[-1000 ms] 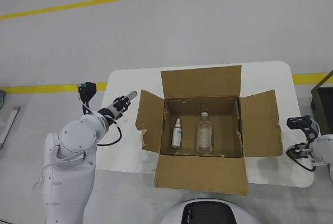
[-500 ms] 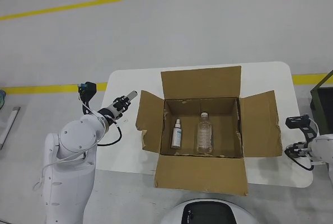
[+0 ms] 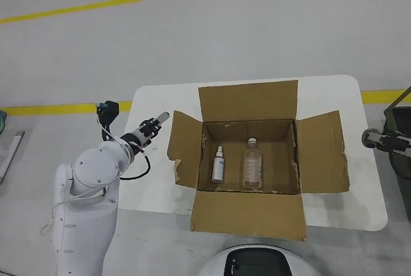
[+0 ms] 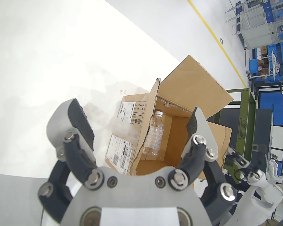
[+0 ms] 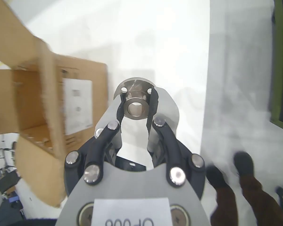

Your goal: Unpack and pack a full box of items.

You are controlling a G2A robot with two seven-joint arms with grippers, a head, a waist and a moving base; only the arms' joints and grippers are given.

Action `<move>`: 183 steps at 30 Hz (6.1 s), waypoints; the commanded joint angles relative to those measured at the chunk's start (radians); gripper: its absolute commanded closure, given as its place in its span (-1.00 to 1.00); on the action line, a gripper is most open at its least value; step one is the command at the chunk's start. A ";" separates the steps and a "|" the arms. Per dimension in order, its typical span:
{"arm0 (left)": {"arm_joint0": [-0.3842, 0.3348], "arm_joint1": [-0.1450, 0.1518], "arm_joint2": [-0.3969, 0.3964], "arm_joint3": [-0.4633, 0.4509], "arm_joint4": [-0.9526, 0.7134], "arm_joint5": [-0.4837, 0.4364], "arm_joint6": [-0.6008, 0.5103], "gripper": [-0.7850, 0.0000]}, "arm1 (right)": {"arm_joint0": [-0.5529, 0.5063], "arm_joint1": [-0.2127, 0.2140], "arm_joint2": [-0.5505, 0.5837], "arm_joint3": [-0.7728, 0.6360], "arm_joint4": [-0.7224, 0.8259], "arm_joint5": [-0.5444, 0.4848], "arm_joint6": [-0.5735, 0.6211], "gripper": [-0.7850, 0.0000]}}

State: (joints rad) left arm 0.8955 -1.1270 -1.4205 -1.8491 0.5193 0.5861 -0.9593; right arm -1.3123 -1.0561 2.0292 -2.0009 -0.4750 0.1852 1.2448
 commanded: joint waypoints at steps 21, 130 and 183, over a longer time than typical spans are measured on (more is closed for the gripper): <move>0.000 0.000 0.000 0.000 0.000 0.000 0.000 -1.00 | 0.360 -0.005 -0.825 0.037 -0.217 0.067 0.076 1.00; 0.000 0.000 0.000 0.000 0.000 0.000 0.000 -1.00 | -0.171 -0.071 -0.343 0.117 -0.175 -0.288 -0.844 1.00; 0.061 0.002 0.127 0.106 0.072 -0.211 -0.005 1.00 | 0.314 -0.085 -0.452 0.430 0.379 0.122 -0.770 1.00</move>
State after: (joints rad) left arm 0.9669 -1.1240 -1.3057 -1.7451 0.5939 0.3845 -0.9471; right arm -1.0216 -1.1410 1.5891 -1.5864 -0.0751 0.2945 0.4720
